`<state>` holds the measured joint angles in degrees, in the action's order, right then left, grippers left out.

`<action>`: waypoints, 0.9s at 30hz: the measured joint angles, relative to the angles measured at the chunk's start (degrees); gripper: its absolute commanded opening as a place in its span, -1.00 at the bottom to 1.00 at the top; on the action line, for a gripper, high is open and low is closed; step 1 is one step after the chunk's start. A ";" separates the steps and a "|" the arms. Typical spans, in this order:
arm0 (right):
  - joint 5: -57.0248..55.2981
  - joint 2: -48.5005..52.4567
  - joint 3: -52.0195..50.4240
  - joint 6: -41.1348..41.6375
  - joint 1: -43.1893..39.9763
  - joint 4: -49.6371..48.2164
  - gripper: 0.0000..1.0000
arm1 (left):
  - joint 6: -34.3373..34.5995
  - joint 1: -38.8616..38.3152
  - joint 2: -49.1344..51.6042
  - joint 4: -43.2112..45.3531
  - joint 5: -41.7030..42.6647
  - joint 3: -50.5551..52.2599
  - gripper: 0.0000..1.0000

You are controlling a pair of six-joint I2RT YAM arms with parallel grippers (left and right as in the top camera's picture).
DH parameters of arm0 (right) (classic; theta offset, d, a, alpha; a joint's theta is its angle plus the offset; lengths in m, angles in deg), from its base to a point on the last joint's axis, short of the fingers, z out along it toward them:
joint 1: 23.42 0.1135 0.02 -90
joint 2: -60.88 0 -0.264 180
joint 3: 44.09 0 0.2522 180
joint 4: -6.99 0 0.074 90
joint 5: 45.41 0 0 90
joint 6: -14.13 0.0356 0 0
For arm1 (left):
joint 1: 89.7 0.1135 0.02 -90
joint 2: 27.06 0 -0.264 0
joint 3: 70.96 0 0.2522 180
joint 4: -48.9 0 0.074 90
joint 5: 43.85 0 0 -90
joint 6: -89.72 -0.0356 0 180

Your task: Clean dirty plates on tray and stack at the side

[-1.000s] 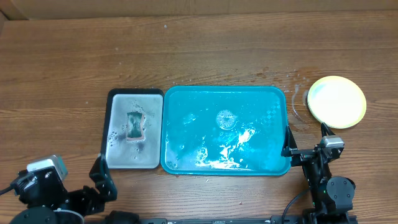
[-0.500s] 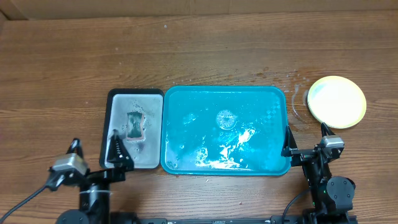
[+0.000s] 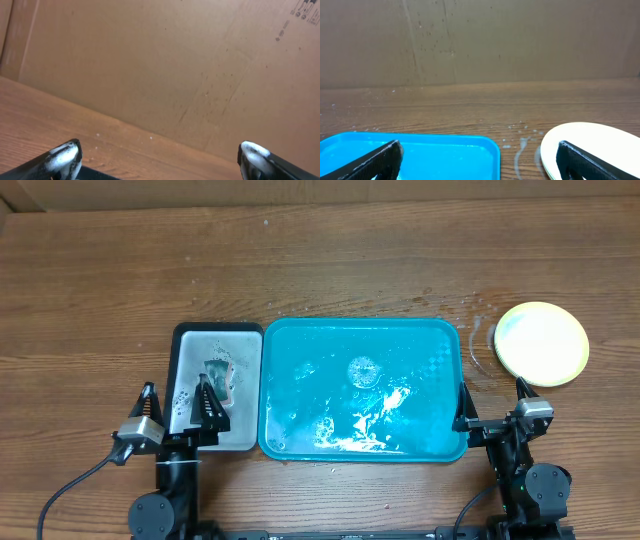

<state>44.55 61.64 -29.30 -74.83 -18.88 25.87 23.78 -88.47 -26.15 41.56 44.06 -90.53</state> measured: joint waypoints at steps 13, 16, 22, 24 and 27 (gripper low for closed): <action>0.00 0.00 0.00 -0.02 0.00 0.04 0.99 | 0.00 1.07 -0.02 2.10 0.02 5.09 0.99; 0.00 0.00 0.00 0.00 0.00 0.02 0.99 | 0.00 1.07 -0.04 -2.78 0.02 5.18 0.99; -0.02 0.00 0.00 -0.02 0.00 0.07 0.99 | -0.22 1.07 -0.04 -10.88 0.15 5.31 0.99; 0.00 0.00 0.00 -0.02 0.00 0.07 0.99 | -0.68 1.07 -0.04 -10.93 0.35 5.29 0.99; -0.02 0.00 0.00 0.00 0.00 0.07 0.99 | -1.81 1.07 -0.04 -10.95 0.63 5.29 0.99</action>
<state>44.53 61.64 -29.30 -74.83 -18.88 25.94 21.96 -87.40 -26.19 30.61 44.70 -85.24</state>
